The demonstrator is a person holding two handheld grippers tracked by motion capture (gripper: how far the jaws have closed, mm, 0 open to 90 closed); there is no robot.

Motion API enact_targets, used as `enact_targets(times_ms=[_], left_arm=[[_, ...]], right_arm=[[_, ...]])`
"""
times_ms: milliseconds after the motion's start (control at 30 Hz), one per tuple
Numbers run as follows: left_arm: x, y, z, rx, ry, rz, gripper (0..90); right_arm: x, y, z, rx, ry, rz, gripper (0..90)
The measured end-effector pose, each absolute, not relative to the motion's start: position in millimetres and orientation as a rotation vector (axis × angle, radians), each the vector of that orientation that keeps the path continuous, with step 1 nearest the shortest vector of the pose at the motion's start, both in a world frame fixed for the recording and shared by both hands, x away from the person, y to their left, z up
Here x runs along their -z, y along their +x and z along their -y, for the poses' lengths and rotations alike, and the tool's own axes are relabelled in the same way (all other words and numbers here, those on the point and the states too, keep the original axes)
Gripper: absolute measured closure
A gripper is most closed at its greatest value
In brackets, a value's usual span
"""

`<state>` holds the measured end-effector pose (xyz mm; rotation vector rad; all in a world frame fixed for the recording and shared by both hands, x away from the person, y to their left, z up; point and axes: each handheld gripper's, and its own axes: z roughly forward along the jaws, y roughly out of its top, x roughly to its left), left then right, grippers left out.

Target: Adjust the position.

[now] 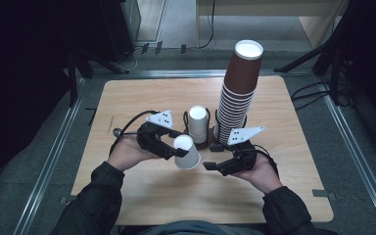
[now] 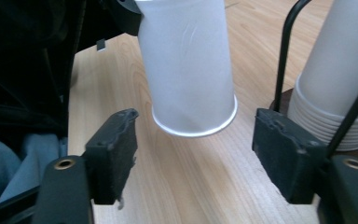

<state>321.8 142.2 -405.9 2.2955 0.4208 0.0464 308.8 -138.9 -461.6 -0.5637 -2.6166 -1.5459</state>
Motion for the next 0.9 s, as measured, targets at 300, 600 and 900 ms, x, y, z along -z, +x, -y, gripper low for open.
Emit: enact_targets(times_ms=[300,600,900], left_arm=[[415.9,319.0,-136.8,-0.031,2.322,-0.391,35.8],[419.8,314.7,-122.6,0.008,2.346,-0.338,35.8],[423.3,310.5,-114.5,0.039,2.332,-0.312,35.8]], right_arm=[[462.4,305.1,132.0,1.549,-0.503,2.605,21.3],[471.8,305.0,116.1,1.491,-0.447,2.618,17.0],[479.1,306.2,106.2,1.453,-0.433,2.624,17.1]])
